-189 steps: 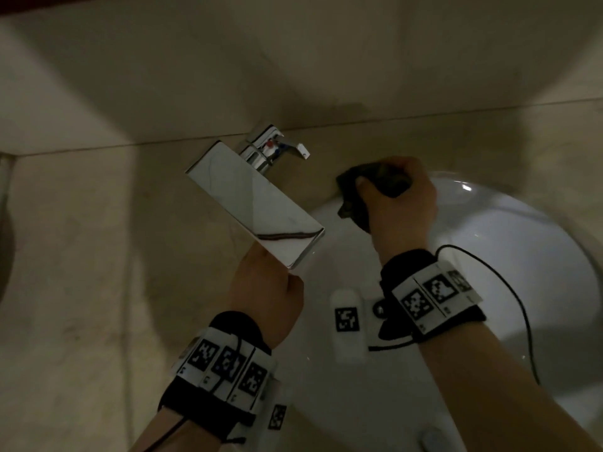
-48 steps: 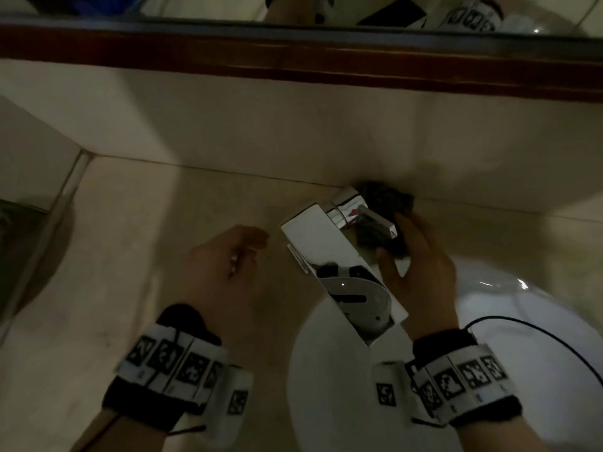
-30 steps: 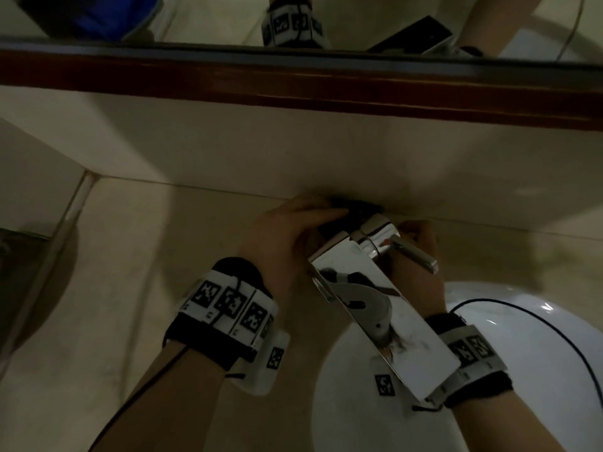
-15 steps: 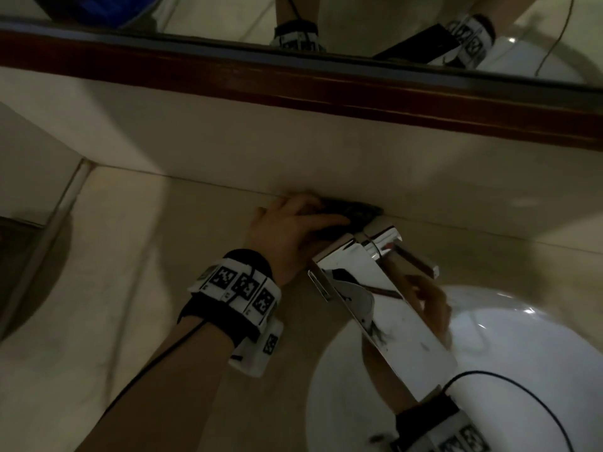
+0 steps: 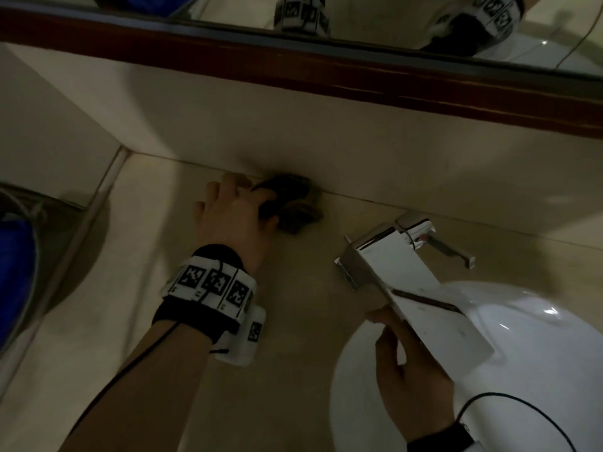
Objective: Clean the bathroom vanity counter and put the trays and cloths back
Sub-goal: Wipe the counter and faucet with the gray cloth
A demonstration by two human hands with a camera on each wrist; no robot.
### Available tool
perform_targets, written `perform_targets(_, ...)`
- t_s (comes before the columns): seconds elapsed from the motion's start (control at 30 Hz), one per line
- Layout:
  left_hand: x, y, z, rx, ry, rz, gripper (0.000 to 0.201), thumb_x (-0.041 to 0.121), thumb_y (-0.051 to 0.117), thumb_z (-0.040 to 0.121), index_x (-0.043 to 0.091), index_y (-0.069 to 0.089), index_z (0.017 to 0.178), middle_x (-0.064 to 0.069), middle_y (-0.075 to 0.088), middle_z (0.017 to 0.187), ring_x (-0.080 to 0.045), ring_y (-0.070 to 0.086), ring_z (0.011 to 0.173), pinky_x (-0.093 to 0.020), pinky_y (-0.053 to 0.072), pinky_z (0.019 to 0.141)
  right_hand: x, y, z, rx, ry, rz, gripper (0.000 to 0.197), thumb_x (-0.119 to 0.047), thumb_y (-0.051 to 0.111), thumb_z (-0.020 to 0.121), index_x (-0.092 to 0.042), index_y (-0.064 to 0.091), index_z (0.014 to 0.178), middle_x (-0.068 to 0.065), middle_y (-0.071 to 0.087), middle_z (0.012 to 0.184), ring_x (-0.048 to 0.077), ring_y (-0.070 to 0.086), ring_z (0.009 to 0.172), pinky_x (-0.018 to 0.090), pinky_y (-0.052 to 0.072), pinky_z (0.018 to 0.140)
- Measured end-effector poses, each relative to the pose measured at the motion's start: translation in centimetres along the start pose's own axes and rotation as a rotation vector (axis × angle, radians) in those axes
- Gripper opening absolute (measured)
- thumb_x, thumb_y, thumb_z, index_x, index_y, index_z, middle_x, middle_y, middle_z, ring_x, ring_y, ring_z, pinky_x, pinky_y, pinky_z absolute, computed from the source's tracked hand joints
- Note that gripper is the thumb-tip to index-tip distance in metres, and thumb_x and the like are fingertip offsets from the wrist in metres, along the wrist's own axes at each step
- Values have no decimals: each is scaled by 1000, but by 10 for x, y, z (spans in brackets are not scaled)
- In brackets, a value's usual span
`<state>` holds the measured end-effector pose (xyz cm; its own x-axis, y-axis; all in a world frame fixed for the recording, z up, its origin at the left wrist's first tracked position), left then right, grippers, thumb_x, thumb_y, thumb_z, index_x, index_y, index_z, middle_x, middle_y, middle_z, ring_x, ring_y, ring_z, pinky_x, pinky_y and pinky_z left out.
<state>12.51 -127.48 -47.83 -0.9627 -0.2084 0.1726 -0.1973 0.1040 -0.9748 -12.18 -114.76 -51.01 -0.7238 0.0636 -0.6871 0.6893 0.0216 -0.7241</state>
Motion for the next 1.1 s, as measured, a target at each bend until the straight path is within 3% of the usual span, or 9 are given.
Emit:
perform_targets(0.1, 0, -8, -9, 64, 134, -102, 41, 34, 57, 87, 31, 57, 128, -5, 41, 137, -30, 43, 117, -41, 40, 92, -36, 3, 4, 17, -196, 16, 24, -14, 48, 82, -20, 71, 86, -3, 66, 87, 11, 60, 75, 20, 48, 71)
perform_targets(0.2, 16, 13, -9, -98, 263, -121, 45, 37, 52, 92, 30, 49, 137, -5, 36, 145, -31, 35, 130, -44, 36, 104, -59, 26, 5, -91, -317, 15, 25, -10, 50, 77, -21, 69, 88, -6, 64, 97, 5, 59, 82, 12, 47, 67)
perform_targets(0.3, 18, 30, -6, -158, 277, -133, 48, 30, 52, 94, 29, 44, 142, -6, 28, 152, -31, 24, 139, -44, 27, 114, -76, 48, 14, -191, -343, -33, 31, -17, 42, 78, -16, 72, 86, 0, 67, 100, 12, 64, 83, 15, 48, 61)
perform_targets(0.4, 7, 33, -5, -184, 263, -161, 50, 26, 48, 96, 31, 37, 145, -3, 18, 157, -26, 16, 144, -41, 24, 116, -83, 71, 23, -271, -305, -78, 42, -21, 35, 82, -8, 71, 99, 11, 62, 121, 28, 63, 107, 27, 55, 82)
perform_targets(0.53, -42, 19, 11, -139, 131, -152, 46, 28, 42, 100, 31, 36, 145, -2, 17, 158, -27, 17, 144, -37, 16, 119, -93, 86, 35, -273, -268, -213, 47, -20, 49, 77, -8, 63, 120, 19, 45, 143, 38, 46, 130, 52, 49, 95)
perform_targets(0.77, -154, -11, 45, -75, -175, -92, 53, 21, 44, 96, 31, 32, 147, -5, 17, 158, -28, 16, 145, -40, 17, 118, -100, 96, 42, -277, -235, -235, 52, -12, 66, 81, -14, 56, 132, 10, 30, 154, 32, 24, 142, 43, 27, 108)
perform_targets(0.87, -159, -16, 49, -53, -235, -148, 52, 23, 42, 96, 27, 34, 147, -5, 20, 157, -28, 22, 142, -39, 22, 117, -103, 97, 46, -278, -249, -260, 54, -12, 67, 82, -15, 53, 135, 7, 27, 156, 28, 20, 144, 37, 24, 108)
perform_targets(0.97, -153, -21, 49, 124, -271, -192, 50, 25, 44, 94, 18, 39, 143, -10, 26, 154, -32, 30, 138, -41, 30, 113, -103, 98, 54, -319, -227, -268, 57, -12, 61, 86, -16, 45, 141, 4, 19, 158, 25, 12, 147, 33, 20, 112)
perform_targets(1.1, -157, -9, 62, 101, -298, -170, 59, 26, 43, 94, 8, 28, 148, -12, 21, 157, -30, 18, 144, -45, 19, 117, -96, 96, 60, -316, -197, -245, 61, -10, 62, 86, -9, 41, 143, 10, 19, 158, 27, 12, 147, 39, 25, 113)
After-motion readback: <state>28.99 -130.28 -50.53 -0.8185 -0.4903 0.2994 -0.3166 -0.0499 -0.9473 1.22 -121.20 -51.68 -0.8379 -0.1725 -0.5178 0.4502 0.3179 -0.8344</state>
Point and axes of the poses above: each hand's wrist, its own z-axis towards the middle knuckle, its own y-axis out of the palm, x = y × z, the point moved 4 cm from there along z, towards the middle knuckle
